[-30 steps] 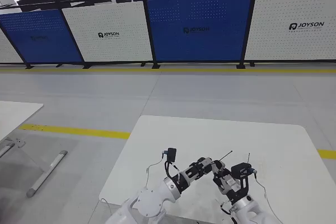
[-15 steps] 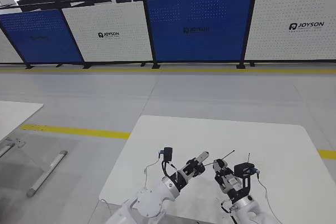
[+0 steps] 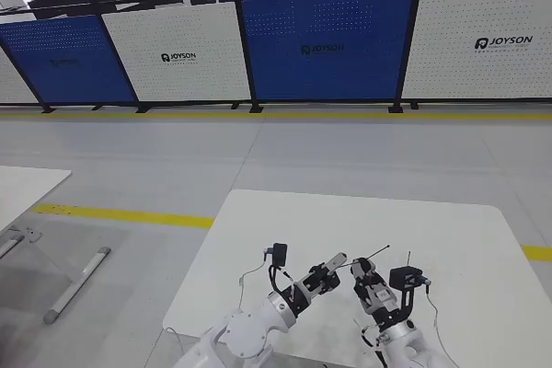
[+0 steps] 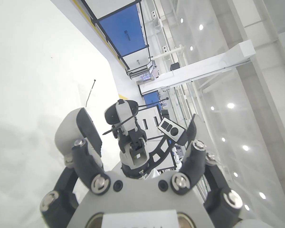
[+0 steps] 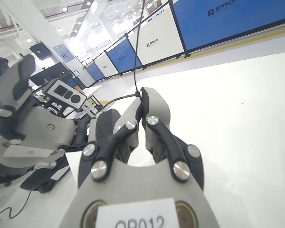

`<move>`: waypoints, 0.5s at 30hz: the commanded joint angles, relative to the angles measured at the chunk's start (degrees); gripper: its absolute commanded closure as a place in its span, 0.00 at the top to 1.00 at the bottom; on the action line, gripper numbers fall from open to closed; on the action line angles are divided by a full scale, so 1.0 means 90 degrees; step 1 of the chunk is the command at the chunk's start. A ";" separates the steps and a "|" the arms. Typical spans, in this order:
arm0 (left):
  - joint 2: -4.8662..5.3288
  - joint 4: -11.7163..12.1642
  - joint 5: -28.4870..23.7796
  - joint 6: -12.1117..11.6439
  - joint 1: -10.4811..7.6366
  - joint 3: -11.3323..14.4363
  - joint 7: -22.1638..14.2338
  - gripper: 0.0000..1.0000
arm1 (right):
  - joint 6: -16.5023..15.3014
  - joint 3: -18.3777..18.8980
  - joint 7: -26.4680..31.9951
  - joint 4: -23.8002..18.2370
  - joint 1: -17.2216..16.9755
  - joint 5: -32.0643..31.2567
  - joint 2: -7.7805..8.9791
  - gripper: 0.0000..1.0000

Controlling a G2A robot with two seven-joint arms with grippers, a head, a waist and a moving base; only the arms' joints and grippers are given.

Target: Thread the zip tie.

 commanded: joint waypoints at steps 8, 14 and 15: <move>0.0002 -0.0016 0.0008 -0.0037 0.0021 -0.0027 -0.0023 0.11 | 0.0028 -0.0076 0.0178 0.0063 0.0076 -0.0142 -0.0018 0.00; -0.0004 -0.0017 -0.0015 -0.0017 0.0011 -0.0038 0.0013 0.15 | -0.0008 -0.0109 0.0266 0.0035 0.0078 -0.0323 -0.0015 0.00; -0.0004 -0.0022 -0.0015 -0.0017 0.0012 -0.0040 0.0015 0.15 | 0.0001 -0.0109 0.0272 0.0032 0.0076 -0.0331 -0.0016 0.00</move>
